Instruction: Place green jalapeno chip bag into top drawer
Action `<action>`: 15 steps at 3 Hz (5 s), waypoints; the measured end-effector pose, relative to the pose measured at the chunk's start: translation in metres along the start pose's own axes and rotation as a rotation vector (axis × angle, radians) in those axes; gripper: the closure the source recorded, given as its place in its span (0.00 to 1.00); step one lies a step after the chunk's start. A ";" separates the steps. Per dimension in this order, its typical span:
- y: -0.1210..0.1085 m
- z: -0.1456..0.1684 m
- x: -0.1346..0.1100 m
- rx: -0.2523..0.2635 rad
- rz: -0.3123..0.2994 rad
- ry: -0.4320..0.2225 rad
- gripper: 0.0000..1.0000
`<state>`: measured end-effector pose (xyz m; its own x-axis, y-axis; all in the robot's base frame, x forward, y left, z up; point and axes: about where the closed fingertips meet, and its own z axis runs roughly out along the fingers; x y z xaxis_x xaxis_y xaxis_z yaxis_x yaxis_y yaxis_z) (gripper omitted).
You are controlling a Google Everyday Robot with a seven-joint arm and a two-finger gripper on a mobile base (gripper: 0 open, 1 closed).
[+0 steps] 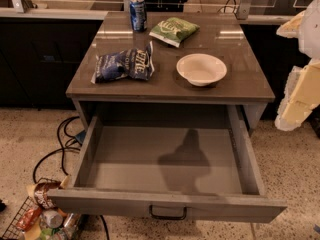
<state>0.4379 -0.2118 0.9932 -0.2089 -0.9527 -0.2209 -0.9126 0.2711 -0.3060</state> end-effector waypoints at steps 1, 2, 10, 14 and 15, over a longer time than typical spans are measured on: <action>0.000 0.000 0.000 0.000 0.000 0.000 0.00; -0.014 0.002 -0.001 0.031 0.016 -0.016 0.00; -0.309 0.109 -0.130 0.251 0.611 -0.601 0.00; -0.353 0.226 -0.255 0.144 1.054 -0.647 0.00; -0.353 0.227 -0.255 0.144 1.054 -0.647 0.00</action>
Offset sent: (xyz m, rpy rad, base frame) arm 0.0383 -0.0082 0.0030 0.0378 -0.0680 -0.0454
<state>0.8925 -0.0335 0.9476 -0.5671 -0.0300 -0.8231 -0.3500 0.9134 0.2078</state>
